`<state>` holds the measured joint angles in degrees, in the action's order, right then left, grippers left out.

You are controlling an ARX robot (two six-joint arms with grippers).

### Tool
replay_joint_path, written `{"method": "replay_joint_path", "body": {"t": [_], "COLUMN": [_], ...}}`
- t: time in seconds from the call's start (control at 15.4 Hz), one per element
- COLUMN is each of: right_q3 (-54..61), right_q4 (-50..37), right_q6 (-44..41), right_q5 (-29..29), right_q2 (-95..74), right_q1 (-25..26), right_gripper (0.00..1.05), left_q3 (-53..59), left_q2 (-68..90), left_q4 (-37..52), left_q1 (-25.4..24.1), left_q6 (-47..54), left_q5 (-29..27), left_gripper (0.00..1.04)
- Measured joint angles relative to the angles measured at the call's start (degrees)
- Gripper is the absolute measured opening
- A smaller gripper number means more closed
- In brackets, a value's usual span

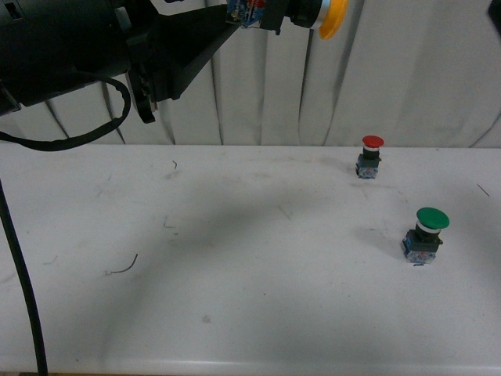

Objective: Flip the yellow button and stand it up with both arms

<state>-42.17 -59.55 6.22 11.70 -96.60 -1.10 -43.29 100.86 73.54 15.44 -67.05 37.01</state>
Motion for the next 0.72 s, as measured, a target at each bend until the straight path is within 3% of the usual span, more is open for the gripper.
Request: {"method": "replay_joint_path", "body": {"t": [0.13, 0.39, 0.52, 0.72], "right_q3": [-0.8, 4.4, 8.9, 11.9], "right_q4": [-0.8, -13.7, -14.1, -14.3], "right_q6": [0.7, 12.8, 20.2, 24.3], "right_q5": [1.9, 13.9, 18.8, 20.9], "right_q2": [-1.2, 5.5, 6.8, 9.4], "right_q1": [-2.2, -6.2, -8.4, -11.8], "right_gripper": [0.98, 0.98, 0.98, 0.98], "left_q3": [0.0, -0.1, -0.1, -0.1], "left_q2": [-0.1, -0.1, -0.1, -0.1], "left_q4": [0.0, 0.0, 0.0, 0.0], "left_q1": [0.0, 0.1, 0.1, 0.2], "left_q6": [0.0, 0.0, 0.0, 0.1], "left_q5": [0.0, 0.0, 0.0, 0.0], "left_gripper": [0.32, 0.32, 0.32, 0.32]}}
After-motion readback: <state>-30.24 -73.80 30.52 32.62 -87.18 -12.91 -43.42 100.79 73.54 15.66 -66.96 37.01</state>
